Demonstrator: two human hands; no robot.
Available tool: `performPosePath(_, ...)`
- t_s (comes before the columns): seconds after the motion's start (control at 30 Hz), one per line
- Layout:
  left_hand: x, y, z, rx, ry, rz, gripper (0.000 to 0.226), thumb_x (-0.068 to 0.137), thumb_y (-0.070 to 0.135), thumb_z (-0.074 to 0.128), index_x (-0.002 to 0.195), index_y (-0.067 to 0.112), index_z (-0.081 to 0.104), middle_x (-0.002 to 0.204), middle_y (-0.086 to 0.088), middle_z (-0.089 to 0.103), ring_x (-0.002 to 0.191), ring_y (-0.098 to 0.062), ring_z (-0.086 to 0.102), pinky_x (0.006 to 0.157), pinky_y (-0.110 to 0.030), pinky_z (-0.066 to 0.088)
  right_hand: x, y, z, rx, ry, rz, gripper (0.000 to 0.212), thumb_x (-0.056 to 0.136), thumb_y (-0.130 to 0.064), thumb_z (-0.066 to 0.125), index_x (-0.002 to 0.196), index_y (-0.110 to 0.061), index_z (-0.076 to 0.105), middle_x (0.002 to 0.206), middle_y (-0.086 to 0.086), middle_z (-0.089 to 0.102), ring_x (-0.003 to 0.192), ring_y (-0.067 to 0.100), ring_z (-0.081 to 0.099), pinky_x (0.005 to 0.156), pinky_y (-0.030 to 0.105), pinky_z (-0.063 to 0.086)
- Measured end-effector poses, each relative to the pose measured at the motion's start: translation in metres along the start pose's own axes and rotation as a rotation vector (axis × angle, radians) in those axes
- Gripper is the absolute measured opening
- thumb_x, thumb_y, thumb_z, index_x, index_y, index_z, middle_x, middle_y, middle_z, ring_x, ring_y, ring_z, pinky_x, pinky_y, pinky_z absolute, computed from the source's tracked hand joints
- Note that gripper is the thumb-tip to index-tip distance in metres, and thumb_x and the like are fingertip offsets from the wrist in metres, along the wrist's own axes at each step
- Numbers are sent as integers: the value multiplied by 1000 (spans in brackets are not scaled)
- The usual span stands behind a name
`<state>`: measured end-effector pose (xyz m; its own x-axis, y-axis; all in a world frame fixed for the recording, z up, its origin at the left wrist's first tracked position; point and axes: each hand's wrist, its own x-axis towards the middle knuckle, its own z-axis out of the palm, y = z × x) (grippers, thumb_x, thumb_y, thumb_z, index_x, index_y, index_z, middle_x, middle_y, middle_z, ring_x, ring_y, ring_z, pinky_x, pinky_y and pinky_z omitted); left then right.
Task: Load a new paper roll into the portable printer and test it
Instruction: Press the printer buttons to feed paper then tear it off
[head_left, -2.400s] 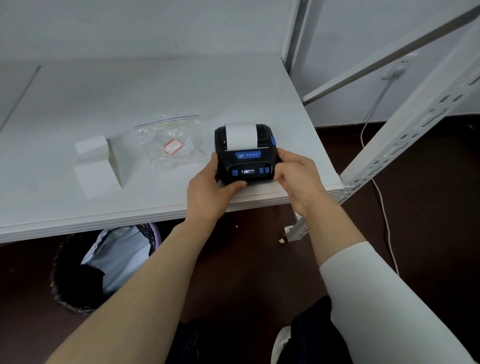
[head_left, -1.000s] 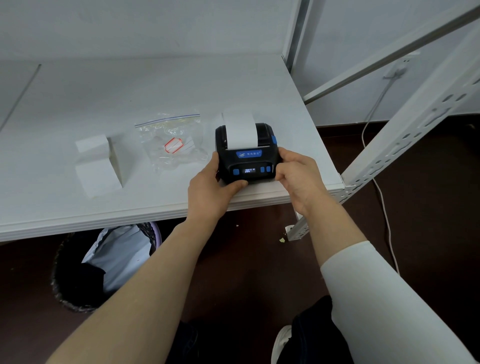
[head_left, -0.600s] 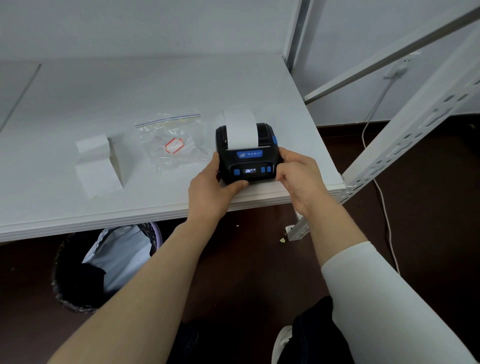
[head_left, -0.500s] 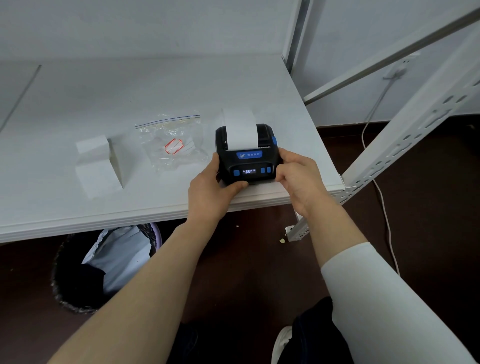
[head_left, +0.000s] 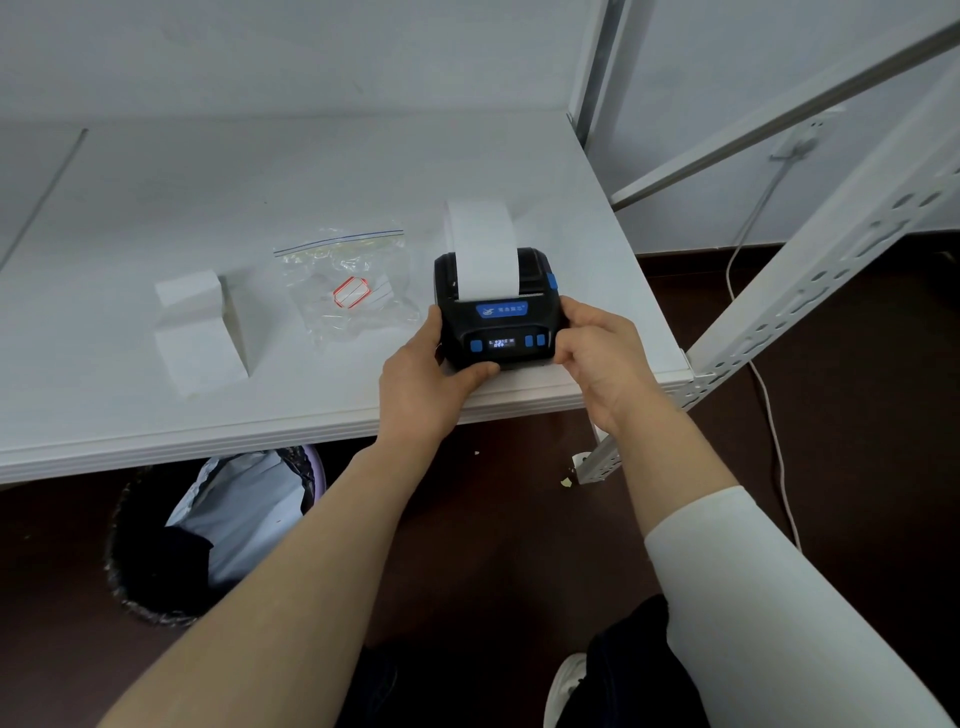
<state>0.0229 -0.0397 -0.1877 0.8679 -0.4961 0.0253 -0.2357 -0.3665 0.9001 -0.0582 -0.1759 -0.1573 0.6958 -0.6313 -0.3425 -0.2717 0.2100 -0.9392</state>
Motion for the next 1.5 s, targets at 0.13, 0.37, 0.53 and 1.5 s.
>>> performPosePath(0.13, 0, 0, 0, -10, -1, -3, 61, 70, 21, 78, 126, 27, 54, 99, 15, 64, 102, -11, 64, 95, -34, 50, -1, -1, 1, -1, 8, 8, 56, 59, 13, 41, 80, -31, 69, 108, 2, 69, 117, 21, 54, 110, 40, 38)
performPosePath(0.37, -1, 2, -1, 2, -5, -3, 62, 71, 23, 77, 128, 27, 52, 101, 16, 62, 104, -10, 62, 94, -28, 49, -3, -3, 1, -14, 17, 11, 58, 60, 13, 41, 85, -31, 68, 110, 2, 69, 118, 21, 54, 110, 40, 38)
performPosePath(0.53, -3, 5, 0, -16, -6, -22, 64, 71, 21, 78, 129, 27, 51, 103, 17, 60, 104, -6, 58, 94, -23, 45, -4, -5, 3, -18, 35, 27, 55, 60, 13, 41, 84, -27, 70, 108, 5, 70, 115, 22, 56, 107, 40, 40)
performPosePath(1.5, 148, 93, -31, 19, -62, 77, 65, 81, -11, 38, 140, 15, 41, 152, -5, 37, 140, -21, 36, 109, -22, 32, 104, -128, 60, -145, 110, -336, 54, 78, 15, 51, 126, -10, 53, 129, 9, 57, 117, 23, 56, 101, 37, 48)
